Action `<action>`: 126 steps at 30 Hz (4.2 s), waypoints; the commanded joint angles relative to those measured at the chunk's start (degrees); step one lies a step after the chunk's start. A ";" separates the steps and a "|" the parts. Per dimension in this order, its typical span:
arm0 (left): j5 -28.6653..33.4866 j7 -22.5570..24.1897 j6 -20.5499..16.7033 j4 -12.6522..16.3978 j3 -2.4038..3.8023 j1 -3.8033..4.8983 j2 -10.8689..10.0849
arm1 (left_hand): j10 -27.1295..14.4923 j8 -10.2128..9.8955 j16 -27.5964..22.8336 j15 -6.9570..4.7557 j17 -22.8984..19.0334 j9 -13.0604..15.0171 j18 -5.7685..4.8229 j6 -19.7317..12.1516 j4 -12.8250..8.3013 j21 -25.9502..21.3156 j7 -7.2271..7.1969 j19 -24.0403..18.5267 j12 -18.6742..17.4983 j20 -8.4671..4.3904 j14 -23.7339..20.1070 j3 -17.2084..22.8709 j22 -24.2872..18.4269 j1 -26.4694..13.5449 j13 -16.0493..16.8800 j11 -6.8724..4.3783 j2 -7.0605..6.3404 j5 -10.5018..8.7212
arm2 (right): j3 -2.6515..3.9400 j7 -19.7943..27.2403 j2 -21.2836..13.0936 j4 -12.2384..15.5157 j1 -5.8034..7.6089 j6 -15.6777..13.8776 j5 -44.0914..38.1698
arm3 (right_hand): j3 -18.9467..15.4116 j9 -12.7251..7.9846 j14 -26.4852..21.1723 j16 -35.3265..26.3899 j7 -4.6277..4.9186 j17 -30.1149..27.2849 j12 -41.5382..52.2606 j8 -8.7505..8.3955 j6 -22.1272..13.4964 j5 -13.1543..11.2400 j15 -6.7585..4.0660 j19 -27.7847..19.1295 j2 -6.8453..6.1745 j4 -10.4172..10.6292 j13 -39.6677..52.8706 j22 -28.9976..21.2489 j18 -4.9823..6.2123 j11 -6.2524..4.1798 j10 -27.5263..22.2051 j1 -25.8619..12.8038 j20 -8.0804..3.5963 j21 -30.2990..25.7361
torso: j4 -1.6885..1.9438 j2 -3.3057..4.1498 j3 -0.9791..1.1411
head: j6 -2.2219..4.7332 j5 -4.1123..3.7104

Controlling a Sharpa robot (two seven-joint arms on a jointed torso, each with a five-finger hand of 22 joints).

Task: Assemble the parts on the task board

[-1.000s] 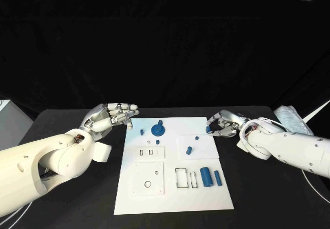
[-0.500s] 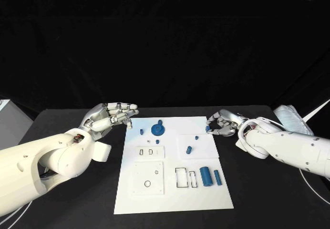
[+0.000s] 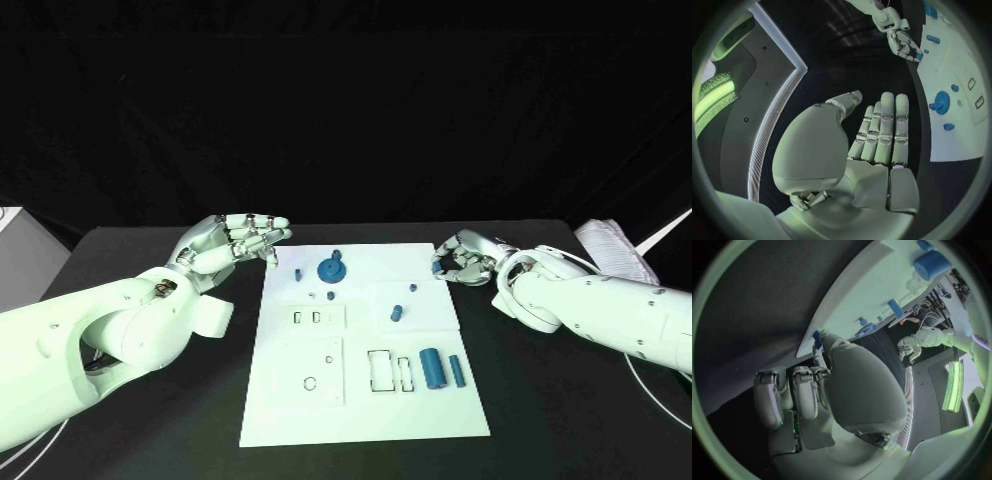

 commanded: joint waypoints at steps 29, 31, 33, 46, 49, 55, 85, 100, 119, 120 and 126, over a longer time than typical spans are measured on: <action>-0.51 -0.65 1.74 0.22 0.03 0.05 -0.18 | -0.52 -0.23 0.43 0.15 -0.17 0.06 0.77 -0.52 0.24 0.57 0.38 -0.79 -0.43 0.13 -0.78 0.15 0.12 -1.02 0.01 0.46 -0.06 -0.44 | 0.01 0.49 0.43 -0.18 -0.08 -2.29 -0.54 | 5.57 2.33 5.97 0.21 -3.77 15.09 0.23 5.39 6.76 -0.22 -2.82 5.88 2.48 -2.26 15.08 15.08 -0.81 -3.70 5.86 -2.69 -2.72 0.31 | 0.00 -0.03 0.06 | -0.10 -0.01; -0.53 -0.66 1.75 0.20 0.03 0.05 -0.18 | -0.52 -0.23 0.43 0.15 -0.17 0.06 0.77 -0.52 0.24 0.57 0.38 -0.79 -0.43 0.13 -0.78 0.15 0.12 -1.02 0.01 0.46 -0.06 -0.44 | 0.02 0.26 0.42 -0.04 -0.08 -3.43 -0.48 | 5.59 2.52 5.97 0.21 -3.87 15.09 0.23 5.68 6.60 -0.23 -2.93 5.88 2.40 -2.28 15.08 15.08 -0.81 -3.82 5.86 -3.22 -2.85 0.31 | -0.03 -0.04 0.09 | -0.11 0.03; -0.54 -0.67 1.76 0.16 0.03 0.05 -0.17 | -0.57 -0.25 0.45 0.17 -0.18 0.06 0.77 -0.57 0.23 0.58 0.40 -0.83 -0.44 0.15 -0.80 0.12 0.12 -1.02 0.01 0.48 -0.08 -0.48 | 0.03 -0.16 0.39 0.18 -0.08 -4.45 -0.33 | 5.53 2.64 5.97 0.21 -3.89 15.09 0.23 5.86 6.41 -0.22 -2.97 5.88 2.20 -2.25 15.08 15.08 -0.81 -3.87 5.86 -3.71 -2.93 0.31 | -0.02 -0.06 0.09 | -0.12 0.00; -0.57 -0.76 1.86 -1.18 0.01 0.04 0.57 | -0.59 -0.26 0.48 0.17 -0.19 0.06 0.78 -0.59 0.22 0.61 0.40 -0.85 -0.44 0.16 -0.81 0.11 0.13 -1.02 0.02 0.48 -0.08 -0.49 | 0.40 -9.62 -0.93 10.19 3.20 -6.71 0.49 | 5.46 2.86 5.97 0.21 -3.65 15.09 0.23 6.16 5.62 -0.17 -2.75 5.88 1.58 -2.06 15.08 15.08 -0.81 -3.79 5.86 -5.10 -2.90 0.31 | -0.37 -1.05 -0.11 | -0.32 0.49; -0.60 -0.77 1.83 -1.70 0.01 0.04 0.89 | -0.59 -0.26 0.48 0.17 -0.19 0.06 0.78 -0.59 0.22 0.61 0.40 -0.85 -0.44 0.16 -0.81 0.11 0.13 -1.02 0.02 0.48 -0.08 -0.49 | 0.41 -11.93 -0.37 13.11 3.55 -6.88 0.32 | 5.53 2.89 5.97 0.21 -3.59 15.09 0.23 6.20 5.45 -0.17 -2.68 5.88 1.62 -1.96 15.08 15.08 -0.81 -3.74 5.86 -5.38 -2.86 0.31 | -0.46 -1.28 -0.14 | -0.58 0.91; -0.70 -0.94 1.68 -2.79 -0.02 0.05 1.60 | -0.54 -0.23 0.55 0.17 -0.20 0.09 0.80 -0.55 0.23 0.68 0.39 -0.86 -0.38 0.18 -0.81 0.12 0.16 -1.00 0.04 0.47 0.02 -0.49 | 0.23 -20.09 3.20 20.10 3.31 -7.78 -2.39 | 5.70 2.94 5.97 0.21 -3.45 15.09 0.23 6.27 4.96 -0.17 -2.55 5.88 1.75 -1.63 15.08 15.08 -0.81 -3.60 5.86 -6.12 -2.74 0.31 | -0.57 -1.86 -0.26 | -0.97 1.37; -3.27 -4.33 1.15 -3.24 -0.25 0.06 2.85 | 0.58 3.87 7.84 -1.55 1.86 2.27 0.84 -1.27 0.73 3.70 -1.12 -0.74 19.27 -1.10 -0.33 -3.15 0.76 -0.64 11.83 -1.89 0.95 -0.45 | -0.67 -31.26 15.88 19.93 -3.70 -9.90 -18.17 | 5.40 3.14 5.97 0.21 -3.36 15.09 0.23 6.71 4.52 -0.19 -2.44 5.88 0.74 -1.04 15.08 15.08 -0.81 -3.50 5.86 -8.09 -2.60 0.31 | -0.55 -2.65 -0.81 | -3.22 2.76; -3.59 -4.70 1.40 -2.96 -0.25 0.06 2.74 | -1.97 4.62 10.16 -1.52 2.69 2.50 0.85 -2.19 1.01 4.35 -1.03 -0.37 22.16 -1.14 0.53 -3.02 0.78 -0.50 13.49 -1.76 0.82 -0.41 | -0.73 -31.08 17.62 17.68 -5.12 -9.68 -19.83 | 5.40 3.14 5.97 0.21 -3.36 15.09 0.23 6.72 4.36 -0.18 -2.44 5.88 0.45 -1.16 15.08 15.08 -0.81 -3.51 5.86 -8.13 -2.59 0.31 | -0.62 -2.64 -0.76 | -3.73 3.02; -4.00 -4.88 1.77 -3.19 -0.26 0.06 2.85 | -3.29 4.92 11.28 -1.41 3.20 2.58 0.85 -2.62 1.18 4.75 -0.91 -0.18 22.68 -1.11 0.68 -2.89 0.86 -0.51 13.70 -1.58 0.76 -0.39 | -0.82 -30.31 18.62 15.70 -5.99 -9.49 -20.10 | 5.58 2.84 5.97 0.21 -2.70 15.09 0.23 6.17 2.80 -0.16 -2.11 5.88 -0.63 -1.46 15.08 15.08 -0.81 -3.01 5.86 -8.57 -2.38 0.31 | -0.67 -2.59 -0.83 | -4.00 3.37; -4.01 -4.88 1.80 -3.22 -0.27 0.06 2.88 | -3.29 4.92 11.28 -1.41 3.20 2.58 0.85 -2.62 1.18 4.75 -0.91 -0.18 22.68 -1.11 0.68 -2.89 0.86 -0.51 13.70 -1.58 0.76 -0.39 | -0.83 -30.28 18.66 15.62 -6.00 -9.50 -20.03 | 5.58 2.84 5.97 0.21 -2.70 15.09 0.23 6.17 2.80 -0.16 -2.11 5.88 -0.63 -1.46 15.08 15.08 -0.81 -3.01 5.86 -8.57 -2.38 0.31 | -0.67 -2.58 -0.83 | -4.03 3.36; -4.06 -4.90 1.87 -3.32 -0.31 0.05 2.97 | -3.39 4.93 11.34 -1.40 3.22 2.58 0.84 -2.66 1.19 4.77 -0.89 -0.18 22.69 -1.10 0.67 -2.87 0.86 -0.50 13.70 -1.56 0.77 -0.39 | -0.90 -30.08 18.87 15.29 -6.14 -9.50 -19.80 | 5.66 2.70 5.97 0.21 -2.43 15.09 0.17 5.93 2.26 -0.17 -1.91 5.88 -0.93 -1.52 15.04 15.08 -0.81 -2.77 5.82 -8.73 -2.23 0.31 | -0.61 -2.57 -0.75 | -4.22 3.42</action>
